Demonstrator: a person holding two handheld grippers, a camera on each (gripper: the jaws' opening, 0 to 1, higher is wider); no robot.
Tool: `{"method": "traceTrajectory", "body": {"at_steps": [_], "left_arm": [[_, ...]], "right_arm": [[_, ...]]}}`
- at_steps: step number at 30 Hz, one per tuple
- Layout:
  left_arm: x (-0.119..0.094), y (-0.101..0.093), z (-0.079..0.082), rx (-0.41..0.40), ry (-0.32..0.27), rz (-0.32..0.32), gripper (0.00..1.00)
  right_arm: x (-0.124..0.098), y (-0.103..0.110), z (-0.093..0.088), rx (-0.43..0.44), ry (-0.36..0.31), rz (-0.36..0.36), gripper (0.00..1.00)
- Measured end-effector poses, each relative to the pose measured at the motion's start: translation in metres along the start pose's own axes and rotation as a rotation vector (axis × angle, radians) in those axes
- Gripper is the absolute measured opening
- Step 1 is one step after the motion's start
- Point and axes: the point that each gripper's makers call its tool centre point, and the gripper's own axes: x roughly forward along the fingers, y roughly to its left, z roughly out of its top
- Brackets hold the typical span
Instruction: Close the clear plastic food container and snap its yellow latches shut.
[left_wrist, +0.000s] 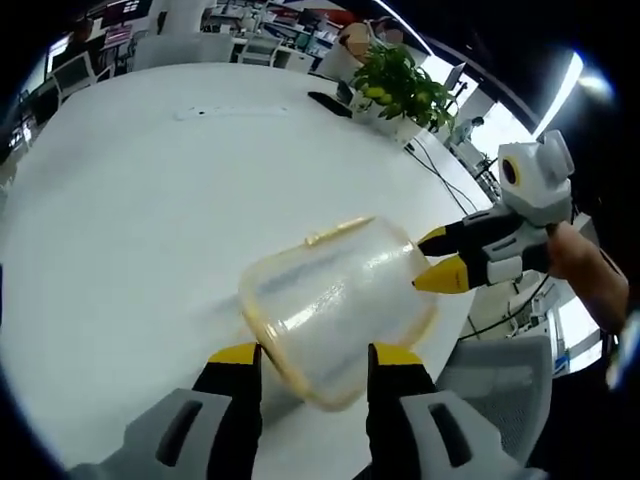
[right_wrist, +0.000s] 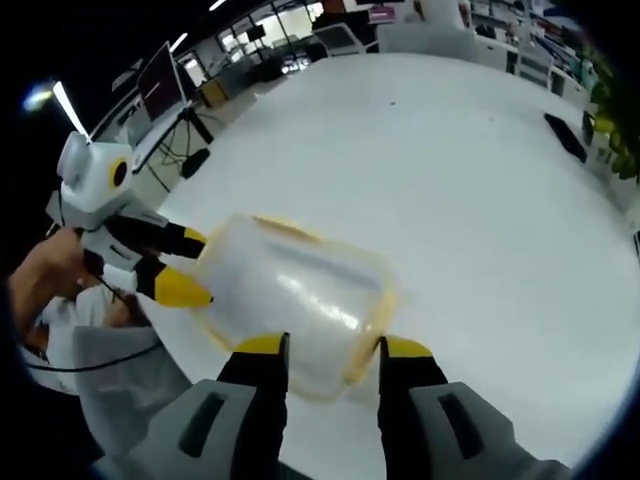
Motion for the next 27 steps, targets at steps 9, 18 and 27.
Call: {"method": "traceTrajectory", "body": {"at_steps": [9, 18, 27], "left_arm": [[-0.008, 0.003, -0.009, 0.002, 0.010, -0.001, 0.35], [-0.017, 0.001, -0.021, -0.005, 0.002, 0.005, 0.35], [-0.023, 0.002, -0.031, -0.006, 0.016, 0.006, 0.35]], "right_arm": [[0.001, 0.012, -0.005, 0.001, 0.005, -0.002, 0.31], [0.001, 0.023, -0.011, 0.003, 0.008, -0.006, 0.32], [0.001, 0.034, -0.017, 0.001, 0.010, -0.003, 0.32]]}}
